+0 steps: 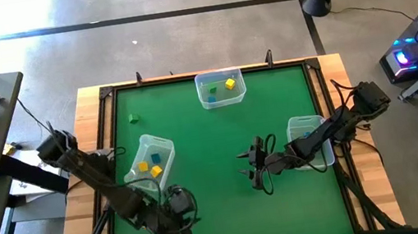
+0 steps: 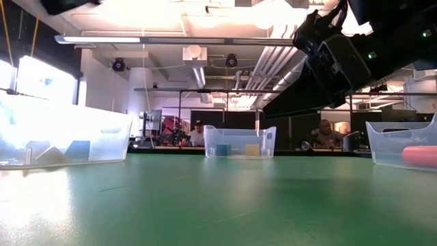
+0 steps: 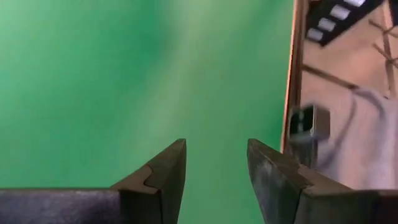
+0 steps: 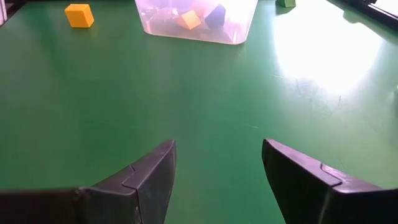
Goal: Sort blocks by size
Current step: Put the yellow cube block into the top transparent bin
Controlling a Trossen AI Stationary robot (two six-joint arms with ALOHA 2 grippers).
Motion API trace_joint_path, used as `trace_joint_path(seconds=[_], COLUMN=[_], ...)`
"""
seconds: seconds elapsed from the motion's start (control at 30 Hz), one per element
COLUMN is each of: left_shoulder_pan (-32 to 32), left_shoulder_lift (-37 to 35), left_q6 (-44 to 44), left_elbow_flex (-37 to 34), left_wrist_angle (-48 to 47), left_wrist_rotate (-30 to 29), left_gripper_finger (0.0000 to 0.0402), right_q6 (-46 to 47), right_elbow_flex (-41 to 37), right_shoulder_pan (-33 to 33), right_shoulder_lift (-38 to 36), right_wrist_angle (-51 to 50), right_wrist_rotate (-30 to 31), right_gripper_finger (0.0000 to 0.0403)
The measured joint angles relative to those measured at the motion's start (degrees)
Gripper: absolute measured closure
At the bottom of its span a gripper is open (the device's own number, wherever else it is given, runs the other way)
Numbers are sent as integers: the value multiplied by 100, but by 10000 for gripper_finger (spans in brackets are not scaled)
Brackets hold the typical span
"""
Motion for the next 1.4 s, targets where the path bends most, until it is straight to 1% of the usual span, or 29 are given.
trace_joint_path(seconds=[0.2, 0.37, 0.47, 0.77, 1.0, 1.17, 1.27, 1.4], left_shoulder_pan=[-227, -550, -796, -1477, -1697, -1746, -1817, -1910], left_shoulder_lift=[263, 397, 407, 407, 407, 407, 407, 407], left_q6=[-1835, -3158, -3830, -5525, -6350, -6666, -6815, -7124], left_elbow_flex=[0, 0, 0, 0, 0, 0, 0, 0], left_wrist_angle=[-875, -1588, -2030, -3102, -3613, -3847, -3978, -4120], left_wrist_rotate=[932, 1448, 1555, 1560, 1590, 1752, 1753, 1755], left_gripper_finger=[248, 248, 248, 248, 248, 247, 238, 213], right_q6=[-157, -173, -198, -235, -231, -213, -211, -195], right_elbow_flex=[0, 0, 0, 0, 0, 0, 0, 0], right_shoulder_pan=[-31, -94, -96, -94, -94, -94, -94, -94], right_shoulder_lift=[2, 2, 2, 2, 2, 2, 2, 2], right_wrist_angle=[49, 75, 75, 75, 77, 79, 79, 78], right_wrist_rotate=[0, -2, 4, 2, 2, 0, 0, -3], right_gripper_finger=[169, 169, 169, 169, 169, 169, 169, 169])
